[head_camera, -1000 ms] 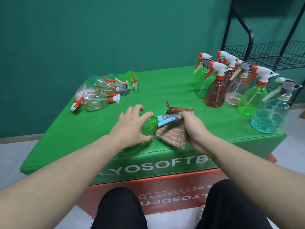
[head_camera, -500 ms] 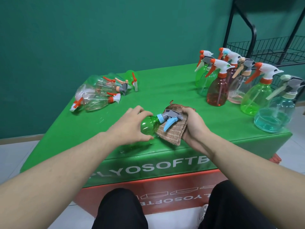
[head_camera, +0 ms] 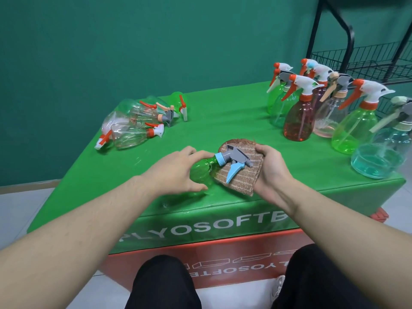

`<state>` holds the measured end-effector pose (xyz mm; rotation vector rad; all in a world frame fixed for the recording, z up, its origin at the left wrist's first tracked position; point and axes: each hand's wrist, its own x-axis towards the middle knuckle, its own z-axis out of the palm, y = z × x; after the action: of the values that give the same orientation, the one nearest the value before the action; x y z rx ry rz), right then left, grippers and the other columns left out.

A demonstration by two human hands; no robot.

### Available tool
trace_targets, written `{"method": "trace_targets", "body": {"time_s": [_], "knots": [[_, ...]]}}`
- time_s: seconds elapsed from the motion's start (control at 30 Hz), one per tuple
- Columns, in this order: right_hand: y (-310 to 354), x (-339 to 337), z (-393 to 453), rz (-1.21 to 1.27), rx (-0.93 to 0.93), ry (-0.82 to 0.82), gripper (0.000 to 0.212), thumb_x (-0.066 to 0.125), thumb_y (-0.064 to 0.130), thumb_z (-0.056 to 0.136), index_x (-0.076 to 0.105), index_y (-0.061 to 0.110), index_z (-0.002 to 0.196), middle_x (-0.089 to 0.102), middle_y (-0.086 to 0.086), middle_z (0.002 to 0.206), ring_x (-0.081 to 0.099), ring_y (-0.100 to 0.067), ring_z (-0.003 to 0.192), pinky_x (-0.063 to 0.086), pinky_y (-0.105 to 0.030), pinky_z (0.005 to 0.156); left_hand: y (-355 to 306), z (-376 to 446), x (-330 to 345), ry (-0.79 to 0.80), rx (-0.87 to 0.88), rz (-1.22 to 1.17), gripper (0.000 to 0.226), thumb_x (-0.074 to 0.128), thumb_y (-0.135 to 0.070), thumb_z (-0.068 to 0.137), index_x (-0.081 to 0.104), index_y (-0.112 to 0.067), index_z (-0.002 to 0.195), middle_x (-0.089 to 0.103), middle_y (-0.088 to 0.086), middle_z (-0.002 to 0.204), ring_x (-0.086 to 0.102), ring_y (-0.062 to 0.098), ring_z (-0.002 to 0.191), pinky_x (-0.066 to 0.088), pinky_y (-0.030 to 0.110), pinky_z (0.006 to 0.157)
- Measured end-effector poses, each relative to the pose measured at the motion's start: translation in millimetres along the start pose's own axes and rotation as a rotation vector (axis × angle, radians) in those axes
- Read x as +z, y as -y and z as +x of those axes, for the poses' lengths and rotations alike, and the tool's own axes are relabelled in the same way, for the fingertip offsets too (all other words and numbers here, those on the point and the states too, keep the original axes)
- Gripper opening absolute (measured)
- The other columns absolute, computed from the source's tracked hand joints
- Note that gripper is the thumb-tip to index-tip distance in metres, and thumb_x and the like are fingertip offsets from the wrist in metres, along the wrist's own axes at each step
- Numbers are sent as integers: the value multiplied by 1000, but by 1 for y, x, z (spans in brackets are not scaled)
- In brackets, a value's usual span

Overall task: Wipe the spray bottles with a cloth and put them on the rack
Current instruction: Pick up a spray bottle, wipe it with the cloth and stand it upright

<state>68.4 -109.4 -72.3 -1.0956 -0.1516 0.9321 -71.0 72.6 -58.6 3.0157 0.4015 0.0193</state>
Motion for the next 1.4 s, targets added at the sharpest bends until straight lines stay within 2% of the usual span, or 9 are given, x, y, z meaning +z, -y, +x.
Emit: {"method": "trace_targets", "body": {"time_s": [0.13, 0.4, 0.53, 0.7, 0.9, 1.07, 1.2, 1.3, 1.4], "knots": [[3, -11, -1, 6, -3, 1, 43, 27, 34, 109, 62, 11, 116, 75, -19, 111, 71, -33, 104, 55, -51, 90, 3, 3, 5, -34, -25, -72, 85, 77, -56, 83, 32, -45, 154, 48, -5, 140, 50, 0, 73, 39, 25, 74], [2, -1, 18, 67, 29, 19, 46, 27, 34, 108, 61, 8, 124, 73, -21, 113, 69, -38, 111, 54, -57, 94, 3, 9, 10, -35, -8, -58, 85, 78, -55, 82, 34, -43, 154, 47, -5, 141, 54, 9, 94, 40, 24, 85], [1, 8, 28, 109, 56, 8, 44, 30, 35, 107, 63, 7, 116, 74, -23, 110, 70, -39, 106, 54, -58, 93, 1, 8, 12, -40, -33, -60, 86, 79, -54, 81, 33, -45, 153, 46, -5, 140, 52, 11, 99, 41, 25, 87], [-3, 4, 28, 118, 49, -6, 50, 27, 36, 108, 62, 6, 126, 73, -23, 114, 69, -39, 110, 51, -59, 100, -5, 14, 13, -36, -114, -35, 86, 80, -52, 80, 32, -47, 151, 47, -3, 132, 53, 14, 95, 46, 30, 82], [-4, -1, 11, 108, 21, -23, 49, 22, 35, 109, 61, 8, 121, 73, -22, 113, 69, -36, 110, 48, -58, 102, -12, 21, 11, -48, -235, -47, 88, 81, -47, 81, 31, -43, 153, 47, 2, 134, 55, 12, 82, 43, 28, 70], [-4, 4, -9, -62, 11, -3, 45, 24, 31, 110, 63, 7, 109, 76, -19, 105, 72, -31, 99, 55, -50, 90, -14, 19, 9, -68, -281, -81, 93, 83, -51, 78, 29, -43, 154, 46, 6, 143, 58, 15, 90, 48, 30, 76], [0, 4, -18, -193, -3, -6, 40, 29, 28, 109, 62, 6, 109, 75, -18, 107, 71, -32, 101, 55, -49, 92, -13, 19, 4, -51, -311, -141, 119, 89, -60, 65, 19, -41, 160, 42, 11, 147, 62, 25, 103, 54, 39, 93], [8, -1, -22, -293, -38, -42, 29, 37, 23, 107, 61, 9, 100, 72, -11, 91, 69, -27, 88, 55, -49, 94, -8, 13, 2, -60, -308, -145, 110, 89, -51, 72, 24, -35, 160, 50, 11, 139, 61, 20, 93, 54, 36, 89], [16, -6, -22, -393, -103, -77, 20, 42, 16, 104, 61, 10, 98, 70, -12, 91, 68, -28, 86, 55, -49, 93, -2, -2, 0, -47, -236, -75, 99, 85, -51, 76, 30, -35, 157, 52, 5, 136, 59, 20, 103, 53, 37, 90]]}}
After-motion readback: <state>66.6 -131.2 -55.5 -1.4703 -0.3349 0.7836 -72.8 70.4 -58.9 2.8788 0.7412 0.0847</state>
